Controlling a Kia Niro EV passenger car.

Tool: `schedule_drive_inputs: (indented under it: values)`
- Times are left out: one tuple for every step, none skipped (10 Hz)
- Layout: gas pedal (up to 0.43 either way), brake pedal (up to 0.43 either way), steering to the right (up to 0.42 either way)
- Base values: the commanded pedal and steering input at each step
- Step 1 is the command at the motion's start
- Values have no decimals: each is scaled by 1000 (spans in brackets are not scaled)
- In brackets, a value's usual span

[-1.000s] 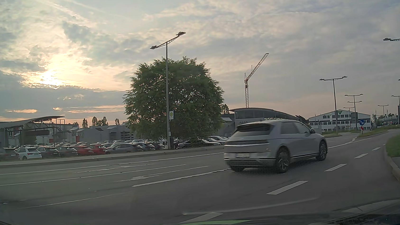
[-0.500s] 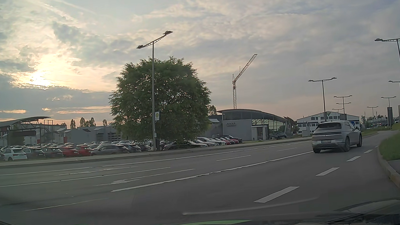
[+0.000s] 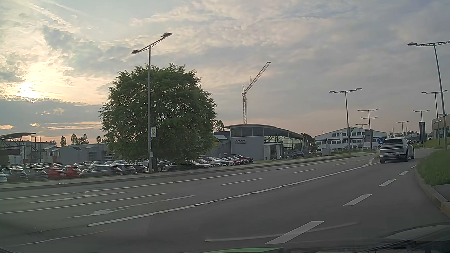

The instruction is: Follow the waypoints while adhering to traffic rules and regulations

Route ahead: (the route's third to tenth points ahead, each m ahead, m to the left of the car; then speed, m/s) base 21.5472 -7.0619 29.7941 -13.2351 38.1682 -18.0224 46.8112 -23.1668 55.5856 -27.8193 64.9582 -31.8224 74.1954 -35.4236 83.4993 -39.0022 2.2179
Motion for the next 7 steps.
schedule_drive_inputs:
  values:
    - [268,0,214]
    - [268,0,184]
    - [268,0,161]
    - [268,0,155]
    - [268,0,161]
    - [268,0,177]
    - [268,0,191]
